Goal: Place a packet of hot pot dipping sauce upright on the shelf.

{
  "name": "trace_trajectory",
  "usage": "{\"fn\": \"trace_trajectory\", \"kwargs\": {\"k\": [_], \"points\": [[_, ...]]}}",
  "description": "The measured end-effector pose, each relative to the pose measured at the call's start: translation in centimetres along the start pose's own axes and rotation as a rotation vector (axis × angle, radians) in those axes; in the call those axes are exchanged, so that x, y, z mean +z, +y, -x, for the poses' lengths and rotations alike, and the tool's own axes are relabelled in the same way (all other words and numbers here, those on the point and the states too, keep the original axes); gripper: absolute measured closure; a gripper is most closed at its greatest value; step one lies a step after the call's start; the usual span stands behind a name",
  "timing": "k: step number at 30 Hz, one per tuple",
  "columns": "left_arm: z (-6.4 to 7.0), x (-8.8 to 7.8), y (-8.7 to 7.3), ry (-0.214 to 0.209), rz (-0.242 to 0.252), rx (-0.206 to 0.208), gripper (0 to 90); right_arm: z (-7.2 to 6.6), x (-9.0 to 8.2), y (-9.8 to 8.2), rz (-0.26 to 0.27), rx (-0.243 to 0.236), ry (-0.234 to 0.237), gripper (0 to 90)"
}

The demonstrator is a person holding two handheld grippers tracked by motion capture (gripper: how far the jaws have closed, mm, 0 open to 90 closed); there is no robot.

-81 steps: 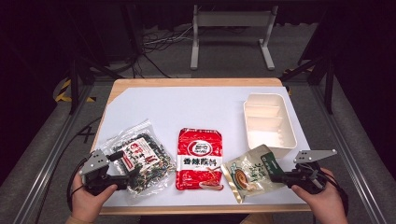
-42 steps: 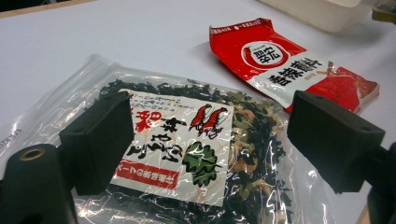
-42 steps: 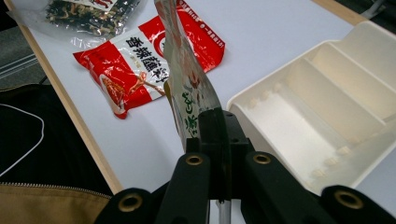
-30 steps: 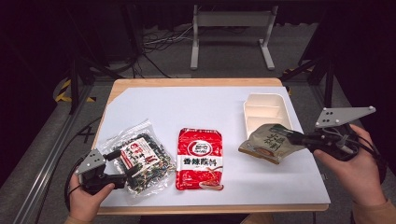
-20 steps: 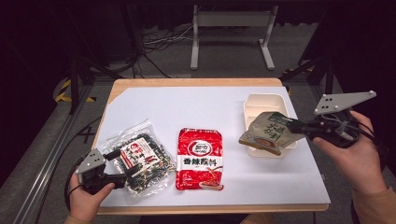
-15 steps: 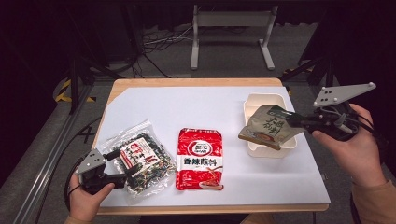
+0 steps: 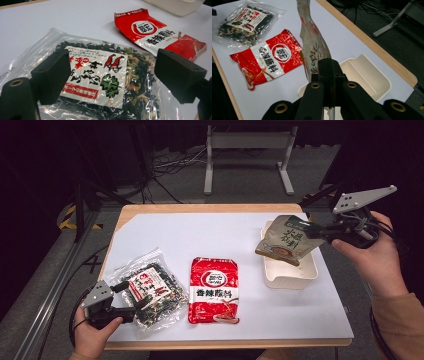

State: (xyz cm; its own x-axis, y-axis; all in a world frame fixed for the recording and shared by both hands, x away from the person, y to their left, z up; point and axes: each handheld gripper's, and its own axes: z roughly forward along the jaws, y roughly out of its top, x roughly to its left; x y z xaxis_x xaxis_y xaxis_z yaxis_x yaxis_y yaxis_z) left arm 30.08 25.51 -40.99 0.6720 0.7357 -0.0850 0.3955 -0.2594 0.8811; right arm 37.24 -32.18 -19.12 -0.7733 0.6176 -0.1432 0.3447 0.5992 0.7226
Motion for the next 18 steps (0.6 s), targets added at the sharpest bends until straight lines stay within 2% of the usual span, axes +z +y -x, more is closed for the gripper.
{"fn": "trace_trajectory", "kwargs": {"k": [18], "points": [[-0.1, 0.0, -0.1, 0.001, 0.0, -0.007, 14.5, 4.4, 1.6, 1.9, 0.018, -0.056, -0.076, 89.4]]}}
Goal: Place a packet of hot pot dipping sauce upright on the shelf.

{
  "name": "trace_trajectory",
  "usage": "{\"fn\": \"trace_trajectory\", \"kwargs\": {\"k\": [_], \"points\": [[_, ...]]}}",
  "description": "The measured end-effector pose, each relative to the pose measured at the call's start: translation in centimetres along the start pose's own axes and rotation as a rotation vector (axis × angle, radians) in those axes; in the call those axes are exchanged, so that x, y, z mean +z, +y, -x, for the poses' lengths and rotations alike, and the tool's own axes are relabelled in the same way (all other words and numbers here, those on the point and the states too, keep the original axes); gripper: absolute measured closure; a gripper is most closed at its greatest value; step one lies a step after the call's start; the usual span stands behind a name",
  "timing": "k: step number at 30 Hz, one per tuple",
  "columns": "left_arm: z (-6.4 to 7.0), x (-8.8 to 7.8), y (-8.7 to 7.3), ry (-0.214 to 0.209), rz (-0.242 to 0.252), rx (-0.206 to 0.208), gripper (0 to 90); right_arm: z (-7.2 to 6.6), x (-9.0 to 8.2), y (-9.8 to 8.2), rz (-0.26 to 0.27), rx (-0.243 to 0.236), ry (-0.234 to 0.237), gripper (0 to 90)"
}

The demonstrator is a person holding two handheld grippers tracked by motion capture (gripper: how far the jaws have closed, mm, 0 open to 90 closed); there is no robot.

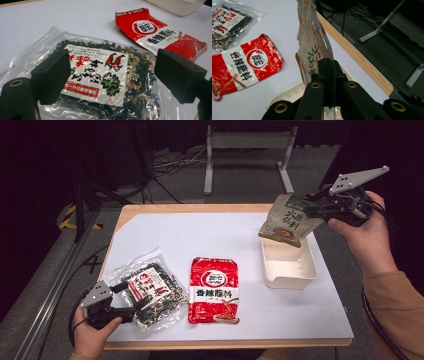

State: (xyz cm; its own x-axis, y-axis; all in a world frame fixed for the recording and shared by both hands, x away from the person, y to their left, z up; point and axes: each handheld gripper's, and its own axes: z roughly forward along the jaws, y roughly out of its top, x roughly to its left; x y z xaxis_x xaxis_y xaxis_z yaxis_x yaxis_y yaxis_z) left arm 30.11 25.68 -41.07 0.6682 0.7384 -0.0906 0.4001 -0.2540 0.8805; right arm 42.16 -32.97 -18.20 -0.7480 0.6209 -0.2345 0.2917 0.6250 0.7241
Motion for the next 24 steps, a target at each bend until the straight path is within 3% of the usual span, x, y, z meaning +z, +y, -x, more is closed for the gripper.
{"fn": "trace_trajectory", "kwargs": {"k": [24], "points": [[-0.1, 0.0, -0.1, -0.015, -0.003, -0.013, 14.5, 4.8, 2.9, 0.4, 0.013, -0.043, -0.056, 89.4]]}}
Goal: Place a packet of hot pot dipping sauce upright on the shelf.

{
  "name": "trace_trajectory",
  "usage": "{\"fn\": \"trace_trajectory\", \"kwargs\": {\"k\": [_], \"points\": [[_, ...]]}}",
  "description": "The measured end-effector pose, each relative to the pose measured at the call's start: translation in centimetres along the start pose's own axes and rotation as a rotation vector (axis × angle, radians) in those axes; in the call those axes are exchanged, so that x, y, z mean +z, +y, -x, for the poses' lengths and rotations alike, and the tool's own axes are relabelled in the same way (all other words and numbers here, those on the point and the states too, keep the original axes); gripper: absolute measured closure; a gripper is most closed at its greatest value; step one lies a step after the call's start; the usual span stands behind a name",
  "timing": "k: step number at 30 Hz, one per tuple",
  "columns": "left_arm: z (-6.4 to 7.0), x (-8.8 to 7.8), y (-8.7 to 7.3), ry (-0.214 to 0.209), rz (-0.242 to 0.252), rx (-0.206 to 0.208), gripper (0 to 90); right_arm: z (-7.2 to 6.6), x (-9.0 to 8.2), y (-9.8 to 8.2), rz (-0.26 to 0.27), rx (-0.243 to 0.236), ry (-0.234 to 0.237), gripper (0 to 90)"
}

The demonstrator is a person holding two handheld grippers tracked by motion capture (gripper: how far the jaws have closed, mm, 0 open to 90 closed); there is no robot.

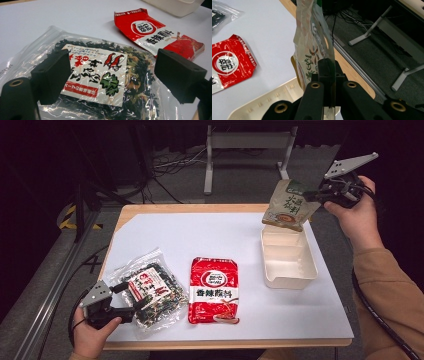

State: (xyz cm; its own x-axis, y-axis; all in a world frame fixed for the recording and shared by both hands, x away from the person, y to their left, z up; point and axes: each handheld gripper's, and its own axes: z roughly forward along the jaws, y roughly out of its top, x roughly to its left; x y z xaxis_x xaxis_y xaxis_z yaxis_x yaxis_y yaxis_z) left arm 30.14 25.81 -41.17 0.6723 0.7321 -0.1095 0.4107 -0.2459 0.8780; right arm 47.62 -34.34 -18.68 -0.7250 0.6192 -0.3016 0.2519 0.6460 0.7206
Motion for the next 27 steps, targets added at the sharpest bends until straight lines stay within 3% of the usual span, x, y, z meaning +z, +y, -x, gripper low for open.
{"fn": "trace_trajectory", "kwargs": {"k": [18, 27], "points": [[0.0, 0.0, 0.0, -0.005, 0.008, 0.014, 14.8, 2.0, 2.8, -1.7, -0.01, -0.011, -0.027, 89.4], [0.0, 0.0, 0.0, -0.008, 0.008, 0.011, 14.8, 2.5, 4.3, -2.7, -0.052, -0.029, -0.038, 89.4]]}}
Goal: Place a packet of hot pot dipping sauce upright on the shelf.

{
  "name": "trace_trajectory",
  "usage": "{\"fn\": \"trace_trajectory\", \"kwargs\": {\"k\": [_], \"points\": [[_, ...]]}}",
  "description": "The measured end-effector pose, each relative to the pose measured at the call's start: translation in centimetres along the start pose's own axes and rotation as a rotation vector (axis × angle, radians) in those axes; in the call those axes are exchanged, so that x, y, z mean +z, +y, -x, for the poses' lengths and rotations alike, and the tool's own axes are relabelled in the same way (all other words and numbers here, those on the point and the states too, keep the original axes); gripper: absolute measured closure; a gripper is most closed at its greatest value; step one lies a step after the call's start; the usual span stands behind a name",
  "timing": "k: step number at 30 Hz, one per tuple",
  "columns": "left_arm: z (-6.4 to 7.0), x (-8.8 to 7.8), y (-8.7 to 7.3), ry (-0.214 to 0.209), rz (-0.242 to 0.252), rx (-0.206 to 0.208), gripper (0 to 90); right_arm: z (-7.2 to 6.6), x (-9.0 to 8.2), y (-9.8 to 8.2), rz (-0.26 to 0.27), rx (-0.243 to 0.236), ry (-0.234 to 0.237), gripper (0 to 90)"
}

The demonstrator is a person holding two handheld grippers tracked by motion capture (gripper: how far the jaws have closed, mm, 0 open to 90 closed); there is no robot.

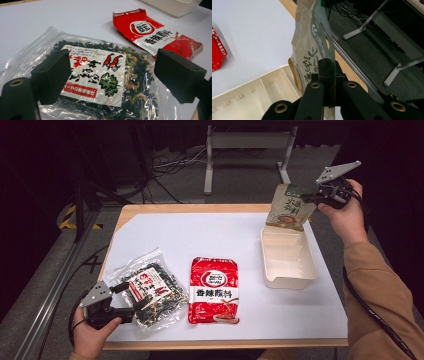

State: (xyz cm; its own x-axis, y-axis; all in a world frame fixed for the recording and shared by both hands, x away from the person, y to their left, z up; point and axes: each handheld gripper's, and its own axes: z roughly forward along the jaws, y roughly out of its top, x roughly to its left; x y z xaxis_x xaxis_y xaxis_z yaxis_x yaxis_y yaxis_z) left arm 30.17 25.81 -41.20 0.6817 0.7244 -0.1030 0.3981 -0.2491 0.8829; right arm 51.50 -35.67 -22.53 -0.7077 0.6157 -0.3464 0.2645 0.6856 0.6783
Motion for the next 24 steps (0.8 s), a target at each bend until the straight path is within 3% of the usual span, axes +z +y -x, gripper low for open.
{"fn": "trace_trajectory", "kwargs": {"k": [12, 24], "points": [[0.0, 0.0, -0.1, 0.001, -0.004, -0.006, 14.8, -0.1, 2.0, -0.9, -0.035, -0.011, 0.008, 89.4], [0.0, 0.0, -0.1, 0.001, -0.007, -0.01, 14.7, -0.3, 2.9, -1.0, -0.047, -0.032, -0.011, 89.4]]}}
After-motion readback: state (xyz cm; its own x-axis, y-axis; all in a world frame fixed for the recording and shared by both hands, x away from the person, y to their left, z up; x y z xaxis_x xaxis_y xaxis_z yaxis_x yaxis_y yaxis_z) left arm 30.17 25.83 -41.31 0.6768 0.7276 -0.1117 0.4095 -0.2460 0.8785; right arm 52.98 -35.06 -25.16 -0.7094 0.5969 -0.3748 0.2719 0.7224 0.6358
